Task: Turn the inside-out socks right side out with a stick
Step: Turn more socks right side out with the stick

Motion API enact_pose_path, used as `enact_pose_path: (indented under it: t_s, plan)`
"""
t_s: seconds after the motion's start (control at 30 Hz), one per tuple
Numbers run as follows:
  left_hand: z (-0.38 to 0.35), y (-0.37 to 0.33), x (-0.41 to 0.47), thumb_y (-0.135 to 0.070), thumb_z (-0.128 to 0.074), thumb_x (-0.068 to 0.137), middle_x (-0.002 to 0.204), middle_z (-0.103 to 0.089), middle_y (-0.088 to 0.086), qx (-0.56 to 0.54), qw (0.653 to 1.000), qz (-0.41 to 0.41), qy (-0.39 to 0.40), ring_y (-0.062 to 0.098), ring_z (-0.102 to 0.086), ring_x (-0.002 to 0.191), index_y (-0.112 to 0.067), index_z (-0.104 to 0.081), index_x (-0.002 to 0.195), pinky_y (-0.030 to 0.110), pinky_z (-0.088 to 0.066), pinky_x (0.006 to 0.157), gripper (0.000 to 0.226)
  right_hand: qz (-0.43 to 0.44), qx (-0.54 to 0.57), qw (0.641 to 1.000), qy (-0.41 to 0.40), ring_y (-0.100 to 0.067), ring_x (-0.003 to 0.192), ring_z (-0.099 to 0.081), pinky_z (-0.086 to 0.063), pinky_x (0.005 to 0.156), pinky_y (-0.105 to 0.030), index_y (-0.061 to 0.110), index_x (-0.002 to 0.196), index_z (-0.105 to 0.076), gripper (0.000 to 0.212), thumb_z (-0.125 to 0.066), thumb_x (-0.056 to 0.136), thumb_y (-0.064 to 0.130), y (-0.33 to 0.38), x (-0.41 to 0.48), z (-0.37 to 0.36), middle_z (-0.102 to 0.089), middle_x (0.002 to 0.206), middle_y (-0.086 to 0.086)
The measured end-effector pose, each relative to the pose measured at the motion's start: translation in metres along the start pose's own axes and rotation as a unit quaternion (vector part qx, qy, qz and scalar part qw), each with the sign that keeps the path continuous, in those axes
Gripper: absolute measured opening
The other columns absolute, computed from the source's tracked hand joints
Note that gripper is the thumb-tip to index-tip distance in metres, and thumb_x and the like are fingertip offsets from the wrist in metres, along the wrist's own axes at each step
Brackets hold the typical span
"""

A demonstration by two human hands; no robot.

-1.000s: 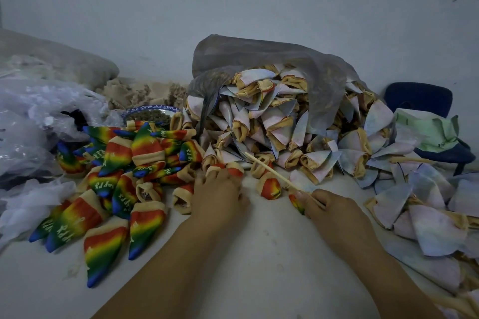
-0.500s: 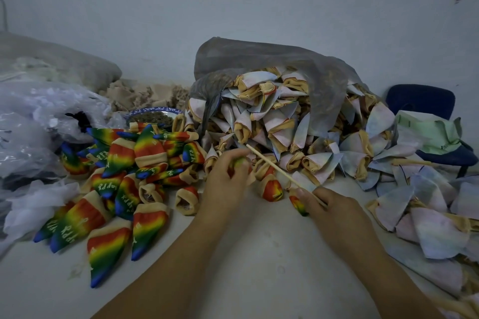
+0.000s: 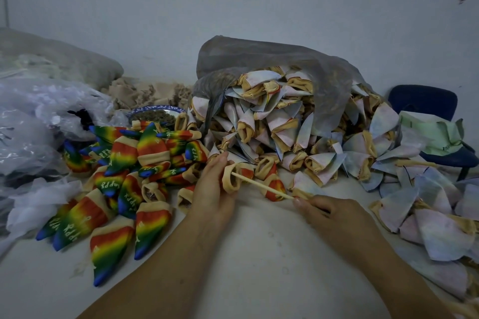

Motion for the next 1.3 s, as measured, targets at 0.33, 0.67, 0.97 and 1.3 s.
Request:
enact_pose_path:
  t_s: [0.33, 0.67, 0.97, 1.3]
  plan:
    - [-0.011, 0.001, -0.007, -0.002, -0.063, 0.089, 0.088, -0.074, 0.012, 0.123, 0.991, -0.034, 0.026, 0.016, -0.072, 0.072, -0.012, -0.063, 0.115, 0.025, -0.056, 0.059, 0.027, 0.022, -0.118, 0.993, 0.002, -0.009, 0.061, -0.054, -0.04, 0.053, -0.026, 0.026, 0.067, -0.059, 0.076, -0.009, 0.063, 0.084, 0.007, 0.002, -0.005, -0.055, 0.062, 0.001]
    - [-0.035, 0.033, -0.025, -0.02, -0.075, 0.078, 0.082, -0.073, 0.009, -0.074, 0.978, 0.144, 0.129, 0.023, -0.074, 0.085, -0.007, -0.071, 0.069, 0.048, -0.057, 0.088, 0.016, 0.037, -0.115, 0.992, -0.035, -0.011, 0.059, -0.053, -0.042, 0.054, -0.028, 0.023, 0.063, -0.052, 0.074, -0.012, 0.063, 0.085, 0.018, -0.001, 0.001, -0.052, 0.058, 0.0]
    - [-0.02, 0.018, -0.01, -0.026, -0.072, 0.081, 0.058, -0.054, 0.001, 0.014, 0.996, 0.04, 0.079, 0.014, -0.065, 0.065, -0.016, -0.061, 0.058, 0.033, -0.056, 0.077, 0.027, 0.034, -0.137, 0.989, -0.042, -0.009, 0.056, -0.053, -0.036, 0.049, -0.023, 0.025, 0.061, -0.051, 0.069, -0.012, 0.066, 0.082, 0.02, -0.002, 0.0, -0.049, 0.055, 0.002]
    - [-0.025, 0.022, -0.01, -0.017, -0.064, 0.079, 0.045, -0.037, 0.002, -0.002, 0.996, 0.03, 0.08, 0.013, -0.055, 0.055, -0.014, -0.042, 0.049, 0.032, -0.054, 0.072, 0.037, -0.015, -0.109, 0.993, -0.03, -0.01, 0.054, -0.049, -0.034, 0.05, -0.026, 0.022, 0.054, -0.038, 0.06, -0.023, 0.078, 0.075, 0.026, -0.007, -0.016, -0.044, 0.052, 0.002]
Point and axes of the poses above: each hand's wrist, its own x-axis towards the middle knuckle, its own z-axis out of the back of the hand, y = z × x, the point moved 9 cm from there along x, towards the middle knuckle
